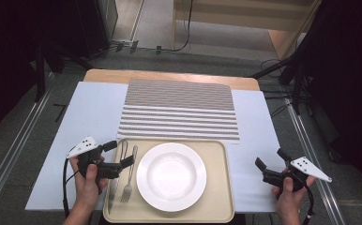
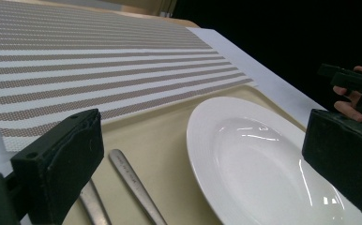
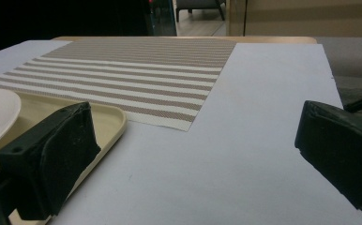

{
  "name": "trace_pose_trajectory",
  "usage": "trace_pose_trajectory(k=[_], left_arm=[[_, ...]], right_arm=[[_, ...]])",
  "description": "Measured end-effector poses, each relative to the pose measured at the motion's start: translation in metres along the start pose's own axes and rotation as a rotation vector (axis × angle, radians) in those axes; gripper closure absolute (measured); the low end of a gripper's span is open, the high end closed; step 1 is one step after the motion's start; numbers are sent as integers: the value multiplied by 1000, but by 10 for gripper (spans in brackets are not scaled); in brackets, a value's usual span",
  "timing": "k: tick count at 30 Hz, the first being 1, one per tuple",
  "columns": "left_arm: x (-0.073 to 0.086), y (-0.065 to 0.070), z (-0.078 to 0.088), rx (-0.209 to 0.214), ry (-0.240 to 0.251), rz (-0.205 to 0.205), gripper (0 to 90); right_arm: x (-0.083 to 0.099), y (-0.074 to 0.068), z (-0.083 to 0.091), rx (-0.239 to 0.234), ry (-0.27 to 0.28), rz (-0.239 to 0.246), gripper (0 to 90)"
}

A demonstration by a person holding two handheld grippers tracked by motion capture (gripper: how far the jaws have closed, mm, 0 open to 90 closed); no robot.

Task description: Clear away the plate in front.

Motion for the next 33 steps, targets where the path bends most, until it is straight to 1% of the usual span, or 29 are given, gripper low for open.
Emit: trace_pose_trajectory(k=[7,9,14,17,18,20,30,33], left_arm=[[4,-6,13,-18,22,-46,0],[5,-8,17,-28,30,-51,0],[7,-14,25,-43,47,-49,0],[9,-17,32,-59,61,-68,0],[9,-18,34,-65,62,-81,0],[11,-20,37,-74,65,-90,0],[15,-35,54,-125,80,-102,0],[16,-39,59,-134,83,-104,0]], right_arm=[[0,0,0,1,-3,-3,0],[0,-1,0,1,-2,-2,0],[1,-1,-1,1,-3,-1,0],[1,-1,-1,2,-3,-1,0],[1,-1,-1,2,-3,-1,0],[1,-1,-1,2,-4,1,0],[2,-1,-1,-4,-7,5,0],[2,-2,-2,-3,-8,15,0]])
Point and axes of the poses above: each handheld gripper's, and its own axes: z roughly backward along the jaws, x roughly out of its underside, y roughly to its right, the point moved 2 cm from there along -z, roughly forward along the jaws, and after that the axes turned 3 degrees about y, right-handed, at the moved point
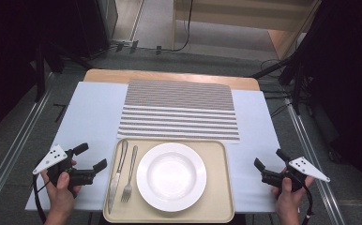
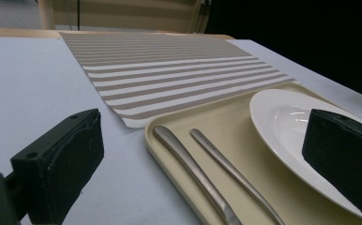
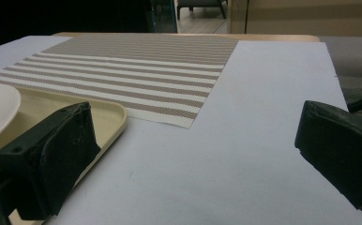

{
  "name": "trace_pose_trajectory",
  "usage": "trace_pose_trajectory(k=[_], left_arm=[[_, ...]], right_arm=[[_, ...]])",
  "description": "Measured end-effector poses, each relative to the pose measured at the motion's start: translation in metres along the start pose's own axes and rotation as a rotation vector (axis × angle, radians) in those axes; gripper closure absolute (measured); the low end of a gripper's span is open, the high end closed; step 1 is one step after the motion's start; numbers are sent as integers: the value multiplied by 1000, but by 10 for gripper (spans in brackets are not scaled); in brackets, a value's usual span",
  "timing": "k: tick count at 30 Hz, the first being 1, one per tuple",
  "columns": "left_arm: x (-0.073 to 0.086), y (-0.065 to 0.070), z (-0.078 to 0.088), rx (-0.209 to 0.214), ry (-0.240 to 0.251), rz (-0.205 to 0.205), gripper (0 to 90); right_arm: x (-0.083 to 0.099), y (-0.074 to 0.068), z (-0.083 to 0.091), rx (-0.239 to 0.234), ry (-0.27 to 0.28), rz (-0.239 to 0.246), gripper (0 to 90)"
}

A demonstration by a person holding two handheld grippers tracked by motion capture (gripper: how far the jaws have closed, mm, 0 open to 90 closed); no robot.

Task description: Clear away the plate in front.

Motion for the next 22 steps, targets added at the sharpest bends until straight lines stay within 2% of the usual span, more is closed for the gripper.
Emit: trace_pose_trajectory(k=[4,7,12,17,22], left_arm=[[1,-5,6,-14,6,0,0],[3,-9,11,-30,-7,-24,0],[9,-20,25,-82,-19,-44,0],[11,-33,35,-127,-5,-11,0],[12,-35,35,-135,-4,-5,0]], right_arm=[[0,-1,0,-2,-3,1,0],[1,0,0,-2,-2,-2,0],[1,0,0,-2,0,-3,0],[1,0,-1,-3,0,-6,0],[2,-1,-1,-3,-2,3,0]])
Point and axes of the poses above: each handheld gripper's, and its own axes: z roughly backward along the jaws, x roughly out of its underside, y roughly to its right, the point moved 2 cm from there along -z, roughly forward along the jaws, and after that the axes turned 3 degrees about y, right-handed, at the moved point
